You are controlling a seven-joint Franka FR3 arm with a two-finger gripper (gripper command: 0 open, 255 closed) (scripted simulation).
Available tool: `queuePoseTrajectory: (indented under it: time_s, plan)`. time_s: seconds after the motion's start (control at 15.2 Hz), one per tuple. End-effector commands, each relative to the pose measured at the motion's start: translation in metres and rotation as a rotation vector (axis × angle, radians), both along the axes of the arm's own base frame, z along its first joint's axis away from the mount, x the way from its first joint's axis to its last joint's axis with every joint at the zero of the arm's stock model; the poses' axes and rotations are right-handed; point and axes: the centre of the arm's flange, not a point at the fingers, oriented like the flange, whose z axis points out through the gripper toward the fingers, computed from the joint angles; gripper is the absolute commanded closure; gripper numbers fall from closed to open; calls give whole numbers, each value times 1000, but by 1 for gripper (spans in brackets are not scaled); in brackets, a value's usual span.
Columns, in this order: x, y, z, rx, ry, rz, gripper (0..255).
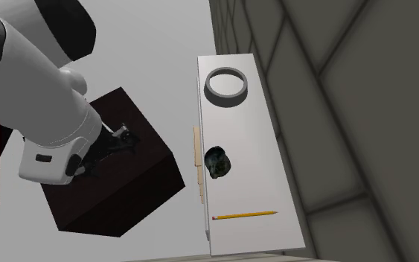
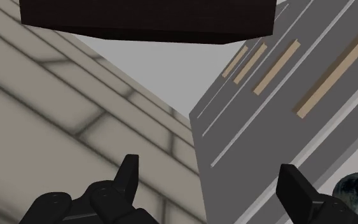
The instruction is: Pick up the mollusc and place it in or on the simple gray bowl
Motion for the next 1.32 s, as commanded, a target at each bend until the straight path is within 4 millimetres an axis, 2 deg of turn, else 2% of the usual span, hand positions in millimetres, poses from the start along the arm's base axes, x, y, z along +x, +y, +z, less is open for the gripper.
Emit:
queuePoseTrajectory:
  time_s: [0.0,1.25]
  plan:
    - [15,20,-7,8,-10,-8,0]
    - [166,193,-59,70,-96,-72,0]
